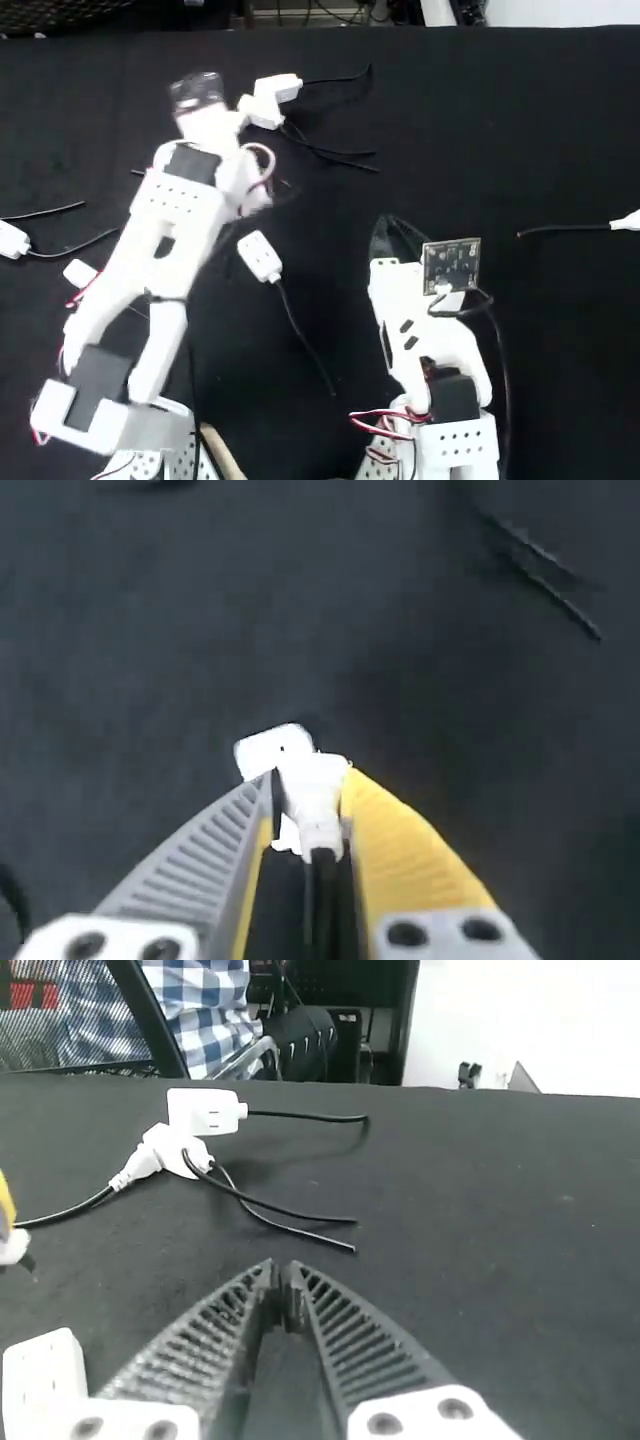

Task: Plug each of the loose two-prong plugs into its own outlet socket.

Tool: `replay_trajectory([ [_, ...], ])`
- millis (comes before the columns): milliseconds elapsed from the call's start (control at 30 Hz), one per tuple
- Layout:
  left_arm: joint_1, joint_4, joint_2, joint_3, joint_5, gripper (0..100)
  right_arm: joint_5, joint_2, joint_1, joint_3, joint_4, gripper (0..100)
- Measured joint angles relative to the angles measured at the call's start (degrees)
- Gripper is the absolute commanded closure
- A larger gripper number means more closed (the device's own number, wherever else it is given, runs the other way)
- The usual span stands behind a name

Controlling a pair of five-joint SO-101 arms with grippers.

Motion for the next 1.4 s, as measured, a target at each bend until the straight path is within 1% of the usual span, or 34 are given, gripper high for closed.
replay_trajectory([
  [100,-3.8,1.1,2.9,0.0,8.8,97,0.0,0.0,0.0,0.0,-0.1,98.6],
  [200,-6.9,6.0,2.9,0.0,17.1,97,0.0,0.0,0.0,0.0,-0.1,98.6],
  [300,-7.6,11.3,2.9,0.0,26.2,97,0.0,0.0,0.0,0.0,-0.1,98.6],
  [333,-7.5,12.0,2.9,0.0,27.6,97,0.0,0.0,0.0,0.0,-0.1,98.6],
  [467,-7.1,12.5,2.9,0.0,32.3,97,0.0,0.0,0.0,0.0,-0.1,98.6],
  [567,-4.4,12.2,2.9,0.0,37.8,97,0.0,0.0,0.0,0.0,-0.1,98.6],
  [667,-3.2,9.1,2.9,0.0,44.1,97,0.0,0.0,0.0,0.0,-0.1,98.6],
  [700,-2.7,7.5,2.9,0.0,45.1,97,0.0,0.0,0.0,0.0,-0.1,98.6],
  [833,-0.4,1.1,4.8,0.0,46.6,97,0.0,0.0,0.0,0.0,-0.1,98.6],
  [933,-0.2,-0.8,8.3,0.0,46.5,97,0.0,0.0,0.0,0.0,-0.1,98.6],
  [1000,-0.2,-1.1,10.2,0.0,44.4,97,0.0,0.0,0.0,0.0,-0.1,98.6],
  [1167,-0.2,3.6,10.3,-0.4,34.4,97,0.0,0.0,0.0,0.0,-0.1,98.6],
  [1233,-0.1,5.4,10.3,-1.2,33.2,97,0.4,0.0,-1.1,0.0,0.3,98.6],
  [1400,-0.1,6.1,10.3,-1.6,32.4,97,0.4,0.0,-1.4,0.0,0.5,98.6],
])
